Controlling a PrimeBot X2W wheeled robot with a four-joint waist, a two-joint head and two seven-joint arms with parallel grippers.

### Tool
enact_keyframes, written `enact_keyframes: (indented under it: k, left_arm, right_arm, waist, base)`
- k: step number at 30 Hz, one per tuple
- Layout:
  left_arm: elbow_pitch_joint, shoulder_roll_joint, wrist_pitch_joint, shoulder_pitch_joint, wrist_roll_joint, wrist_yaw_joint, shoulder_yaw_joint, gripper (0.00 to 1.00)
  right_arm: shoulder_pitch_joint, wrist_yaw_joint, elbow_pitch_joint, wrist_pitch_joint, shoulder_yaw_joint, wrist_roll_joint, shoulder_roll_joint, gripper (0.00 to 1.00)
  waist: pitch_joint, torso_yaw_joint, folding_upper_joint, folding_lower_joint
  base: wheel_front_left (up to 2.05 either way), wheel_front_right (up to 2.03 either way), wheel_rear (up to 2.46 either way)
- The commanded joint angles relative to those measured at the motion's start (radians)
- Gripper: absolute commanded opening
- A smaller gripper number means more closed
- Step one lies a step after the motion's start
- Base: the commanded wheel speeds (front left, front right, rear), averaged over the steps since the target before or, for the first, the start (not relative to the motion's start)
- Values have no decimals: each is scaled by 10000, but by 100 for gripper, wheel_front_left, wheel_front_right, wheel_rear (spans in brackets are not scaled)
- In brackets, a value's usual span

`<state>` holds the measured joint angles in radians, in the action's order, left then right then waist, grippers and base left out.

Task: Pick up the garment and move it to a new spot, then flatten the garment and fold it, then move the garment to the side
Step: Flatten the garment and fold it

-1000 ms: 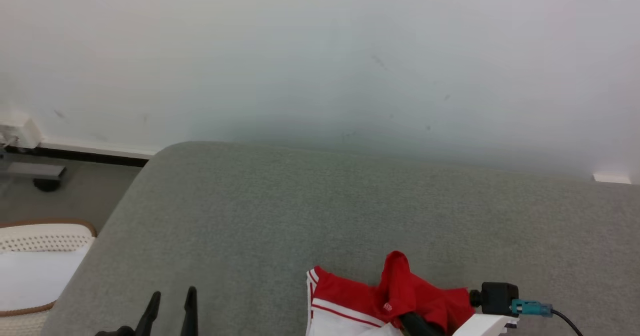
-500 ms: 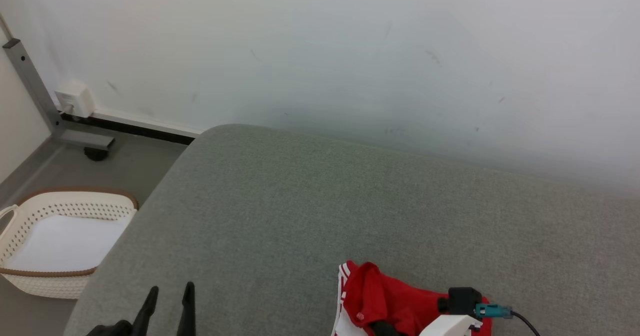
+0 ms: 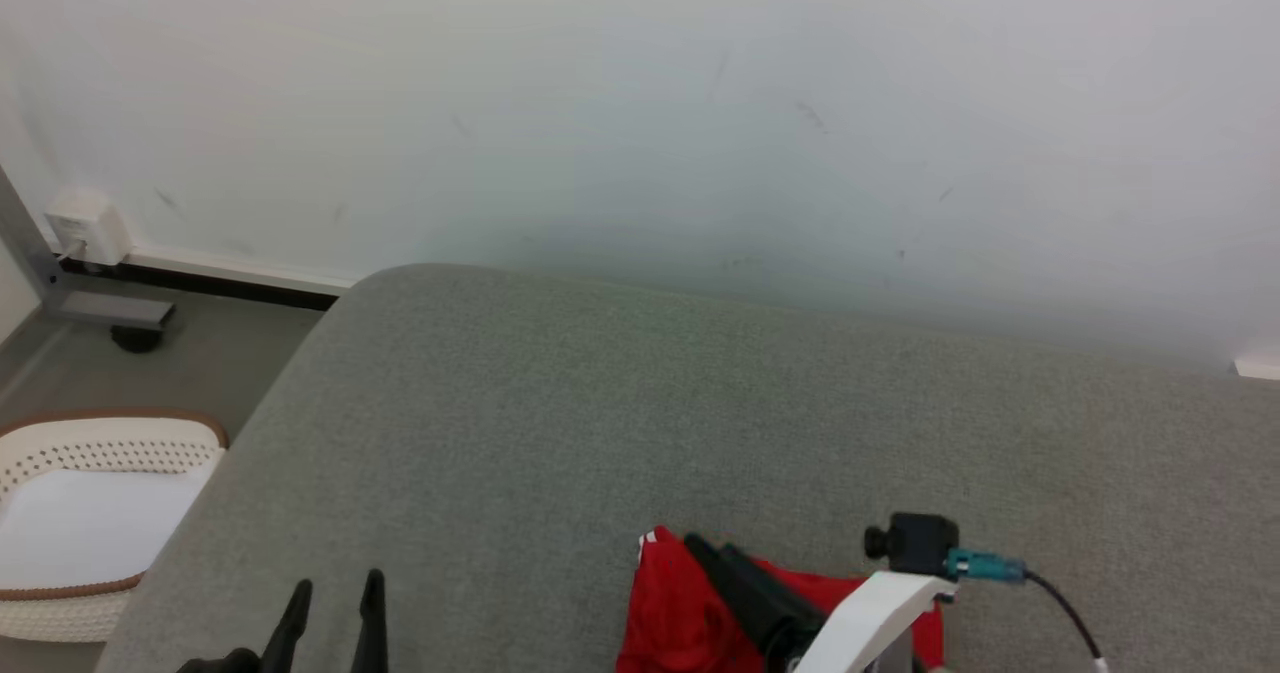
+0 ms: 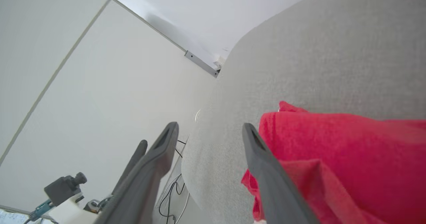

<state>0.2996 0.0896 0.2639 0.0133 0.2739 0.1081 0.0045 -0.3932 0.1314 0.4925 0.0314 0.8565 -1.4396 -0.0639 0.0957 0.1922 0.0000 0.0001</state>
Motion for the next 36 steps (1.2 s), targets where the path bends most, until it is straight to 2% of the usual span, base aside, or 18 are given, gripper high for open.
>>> enact_keyframes:
  k: [1,6,11,13,17,23,28,36]
  left_arm:
    - [-28,6,-2,143,103,-19,36,100]
    - [-154,-51,-2,223,107,-22,99,100]
    - [-283,-131,-2,308,89,-41,101,100]
    - [-301,-169,-2,321,104,-23,95,100]
    - [-306,-205,-2,321,102,12,59,100]
    - [-453,-285,-2,330,191,31,122,100]
    - [-694,-325,-2,402,168,10,231,100]
    - [-874,-358,-2,523,136,-8,363,100]
  right_arm:
    - [-206,-19,-315,-254,-188,161,-448,100]
    - [-209,-19,-1082,-1177,-730,966,-1758,100]
    - [-119,-19,-770,-2010,-1137,2428,-2962,100]
    - [-51,-19,-392,-2233,-1258,3139,-3178,100]
    - [184,-19,234,-2393,-1494,4084,-3043,100]
    - [668,-19,437,-2767,-2257,5144,-2851,100]
    - [1263,-20,79,-2965,-3764,6698,-2775,100]
    - [2989,-20,-1957,-2958,-6821,9608,-1978,100]
  waist:
    - [42,-161,0,-1]
    - [124,-465,0,-1]
    - [175,-640,0,-1]
    - [179,-670,0,-1]
    - [172,-673,0,-1]
    - [183,-722,0,-1]
    - [207,-990,0,-1]
    - [226,-1468,0,-1]
  base:
    - [0,0,0]
    - [0,0,0]
    - [0,0,0]
    - [0,0,0]
    - [0,0,0]
    - [0,0,0]
    - [0,0,0]
    - [0,0,0]
